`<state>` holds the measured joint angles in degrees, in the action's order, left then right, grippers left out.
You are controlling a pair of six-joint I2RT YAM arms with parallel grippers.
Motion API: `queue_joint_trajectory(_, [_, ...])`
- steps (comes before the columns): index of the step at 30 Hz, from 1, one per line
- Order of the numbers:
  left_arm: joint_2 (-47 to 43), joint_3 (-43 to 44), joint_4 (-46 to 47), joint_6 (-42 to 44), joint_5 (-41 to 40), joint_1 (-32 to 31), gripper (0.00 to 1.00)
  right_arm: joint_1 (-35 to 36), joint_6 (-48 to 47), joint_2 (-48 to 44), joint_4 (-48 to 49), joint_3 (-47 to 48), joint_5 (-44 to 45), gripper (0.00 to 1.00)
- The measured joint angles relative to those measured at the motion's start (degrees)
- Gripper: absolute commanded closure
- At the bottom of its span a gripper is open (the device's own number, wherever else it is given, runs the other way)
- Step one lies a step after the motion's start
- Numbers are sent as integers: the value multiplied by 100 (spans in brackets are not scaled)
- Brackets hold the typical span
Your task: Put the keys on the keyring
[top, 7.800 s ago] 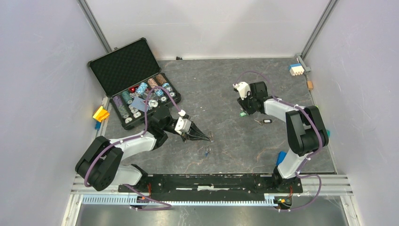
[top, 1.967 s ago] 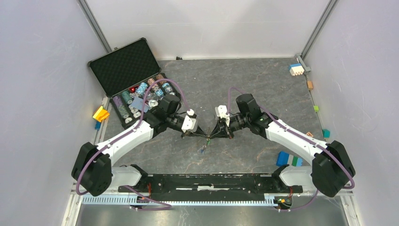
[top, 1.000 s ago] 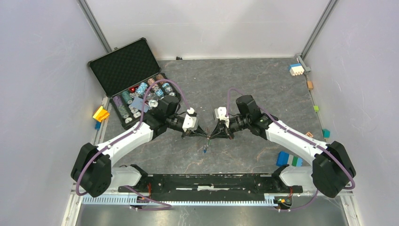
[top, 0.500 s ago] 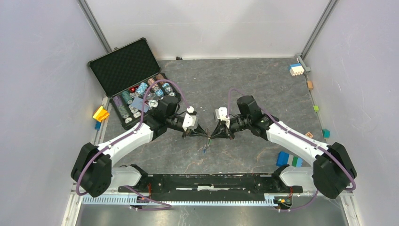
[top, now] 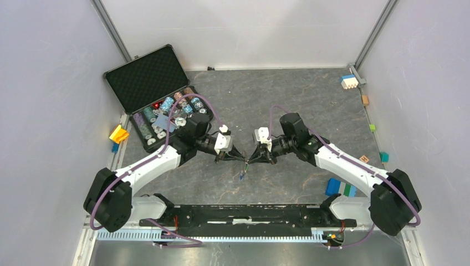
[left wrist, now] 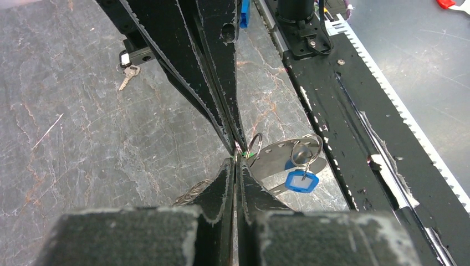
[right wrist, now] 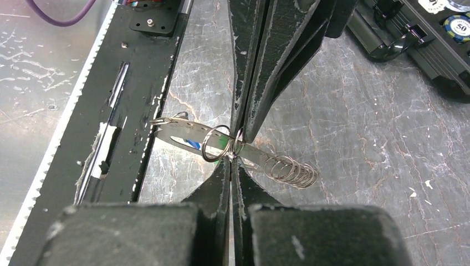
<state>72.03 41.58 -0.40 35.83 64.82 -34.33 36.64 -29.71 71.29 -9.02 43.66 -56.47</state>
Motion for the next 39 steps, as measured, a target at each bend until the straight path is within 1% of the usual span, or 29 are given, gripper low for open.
queue_joint_trajectory(18, [-20,-74,527,-367,140,50,98,0,-68,-46,-92,-109,44,100])
queue_joint_trajectory(22, [-20,-74,533,-369,157,50,98,0,-57,-79,-85,-118,151,100])
queue_joint_trajectory(32, [-20,-195,474,-278,396,50,98,0,-17,-472,0,-170,737,100])
queue_joint_trajectory(39, [-20,-195,313,-168,426,50,98,0,-210,-496,-149,-170,605,100])
